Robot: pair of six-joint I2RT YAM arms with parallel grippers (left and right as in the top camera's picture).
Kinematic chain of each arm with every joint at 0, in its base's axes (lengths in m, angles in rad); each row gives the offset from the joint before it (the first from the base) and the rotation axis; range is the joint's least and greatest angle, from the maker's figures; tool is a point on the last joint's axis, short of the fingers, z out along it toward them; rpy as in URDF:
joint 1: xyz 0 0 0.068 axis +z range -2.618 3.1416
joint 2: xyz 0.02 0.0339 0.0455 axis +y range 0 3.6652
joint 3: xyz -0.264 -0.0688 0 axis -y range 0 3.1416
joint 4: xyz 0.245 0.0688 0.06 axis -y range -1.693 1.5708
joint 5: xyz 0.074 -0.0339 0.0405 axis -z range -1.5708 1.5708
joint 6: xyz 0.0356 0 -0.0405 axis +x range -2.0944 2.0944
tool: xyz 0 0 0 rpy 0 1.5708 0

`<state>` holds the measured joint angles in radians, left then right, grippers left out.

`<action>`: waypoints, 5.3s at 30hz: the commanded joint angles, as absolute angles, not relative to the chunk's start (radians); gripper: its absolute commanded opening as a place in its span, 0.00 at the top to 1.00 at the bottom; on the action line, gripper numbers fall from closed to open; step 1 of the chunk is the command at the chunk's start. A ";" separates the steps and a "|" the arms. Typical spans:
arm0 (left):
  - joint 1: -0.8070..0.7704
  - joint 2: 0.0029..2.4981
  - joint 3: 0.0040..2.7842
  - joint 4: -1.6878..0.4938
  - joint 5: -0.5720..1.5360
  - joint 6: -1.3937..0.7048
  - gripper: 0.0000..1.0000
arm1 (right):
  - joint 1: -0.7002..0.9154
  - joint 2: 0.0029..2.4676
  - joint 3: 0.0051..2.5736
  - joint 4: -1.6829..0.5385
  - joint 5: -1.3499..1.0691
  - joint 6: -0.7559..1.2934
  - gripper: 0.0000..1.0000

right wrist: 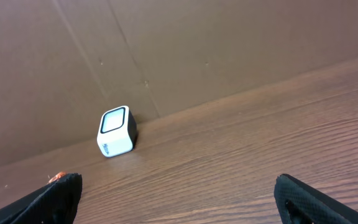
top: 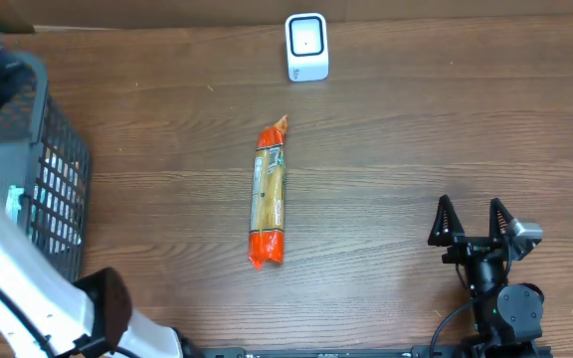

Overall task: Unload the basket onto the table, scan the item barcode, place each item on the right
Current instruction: 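Move the left gripper back into the basket toward the teal packet, then carry the teal wipe packet to the table and release it, then return the left gripper to the basket and grasp the white tube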

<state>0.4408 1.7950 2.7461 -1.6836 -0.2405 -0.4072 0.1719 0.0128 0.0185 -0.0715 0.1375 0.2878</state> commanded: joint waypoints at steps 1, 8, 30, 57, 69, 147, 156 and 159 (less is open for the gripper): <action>0.617 1.818 2.672 -1.689 -0.061 -0.342 0.00 | 0.178 0.003 0.008 -0.067 0.141 0.292 0.00; 0.859 1.818 2.407 -1.594 0.070 -0.335 0.04 | 0.178 0.003 0.008 -0.067 0.141 0.292 0.00; 0.918 1.829 1.600 -0.813 0.037 0.294 0.13 | 0.178 0.003 0.008 -0.067 0.141 0.292 0.00; 0.849 2.141 1.424 -0.509 0.098 0.429 0.35 | 0.178 0.003 0.008 -0.067 0.141 0.292 0.00; 0.844 2.069 1.431 -0.550 0.064 0.319 0.96 | 0.178 0.003 0.008 -0.067 0.141 0.292 0.00; -0.402 1.905 2.245 -1.306 0.107 -0.147 0.00 | 0.178 0.003 0.008 -0.067 0.141 0.292 0.00; -0.081 1.825 2.555 -1.530 0.028 -0.065 0.00 | 0.178 0.003 0.008 -0.067 0.141 0.292 0.00; 0.124 1.801 2.561 -1.552 0.089 -0.091 0.00 | 0.178 0.003 0.008 -0.067 0.141 0.292 0.00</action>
